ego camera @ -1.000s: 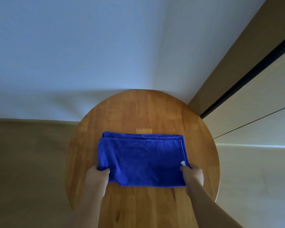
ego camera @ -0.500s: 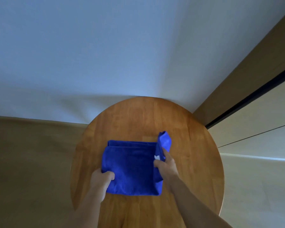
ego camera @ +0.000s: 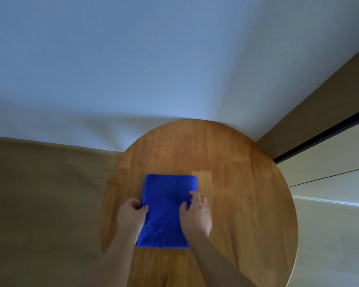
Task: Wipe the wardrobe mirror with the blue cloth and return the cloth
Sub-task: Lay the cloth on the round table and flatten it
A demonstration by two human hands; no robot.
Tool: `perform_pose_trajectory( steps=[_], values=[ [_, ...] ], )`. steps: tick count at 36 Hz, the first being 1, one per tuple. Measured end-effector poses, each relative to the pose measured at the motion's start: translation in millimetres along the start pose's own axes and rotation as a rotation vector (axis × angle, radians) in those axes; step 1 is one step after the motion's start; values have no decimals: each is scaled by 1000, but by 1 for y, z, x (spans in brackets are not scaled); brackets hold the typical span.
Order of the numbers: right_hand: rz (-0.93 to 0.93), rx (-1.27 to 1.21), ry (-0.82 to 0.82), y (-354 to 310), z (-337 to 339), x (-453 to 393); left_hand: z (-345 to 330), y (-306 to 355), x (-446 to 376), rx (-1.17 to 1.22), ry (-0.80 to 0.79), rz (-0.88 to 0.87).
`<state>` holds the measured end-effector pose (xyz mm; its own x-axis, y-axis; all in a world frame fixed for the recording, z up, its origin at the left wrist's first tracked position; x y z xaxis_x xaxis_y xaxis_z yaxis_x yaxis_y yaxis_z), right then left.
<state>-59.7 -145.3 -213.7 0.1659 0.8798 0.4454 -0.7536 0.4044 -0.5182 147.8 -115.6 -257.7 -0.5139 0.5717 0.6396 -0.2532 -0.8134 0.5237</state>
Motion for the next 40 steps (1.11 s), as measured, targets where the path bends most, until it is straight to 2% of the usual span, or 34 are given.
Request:
perform_pose_trajectory(
  steps=[3,8,13,15,20,24,27,29,31,34,38,40],
  values=[
    [-103,42,-19,23,6,-8,1,-5,3,-135,52,1],
    [-358,-174,-238,52,-9,-7,-15,-5,10,-32,-70,103],
    [-344,-318,-300,48,-11,-9,-35,8,11,2,-260,143],
    [-320,-346,-257,46,-1,-12,-36,18,16,-26,-256,57],
    [-235,-305,-105,54,38,-20,-46,51,34,-324,-166,-311],
    [-228,-252,-41,73,63,-27,-69,74,48,-350,-161,-423],
    [-250,-210,-67,88,69,-30,-80,67,49,-260,-229,-302],
    [-294,-156,-163,97,64,-28,-90,51,49,-183,-339,-162],
    [-349,-65,-242,105,60,-21,-97,38,52,-229,-385,-103],
    [-366,68,-288,110,55,-14,-98,35,55,-339,-337,-130],
    [-345,152,-235,111,57,-13,-99,40,59,-399,-253,-177],
    [-320,224,-184,108,60,-12,-96,44,65,-528,-123,-280]
  ],
)
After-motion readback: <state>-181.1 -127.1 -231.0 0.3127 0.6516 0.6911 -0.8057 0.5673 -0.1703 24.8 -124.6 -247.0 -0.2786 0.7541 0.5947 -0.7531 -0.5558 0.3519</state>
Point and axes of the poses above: each hand's wrist, its own x-axis away from the middle knuckle, its own z-axis out of the back of the hand, y = z × x, the point moved 7 cm from there along -x, towards the middle knuckle, and after that the axes turned 2 degrees about z, right-handed, at the moved point
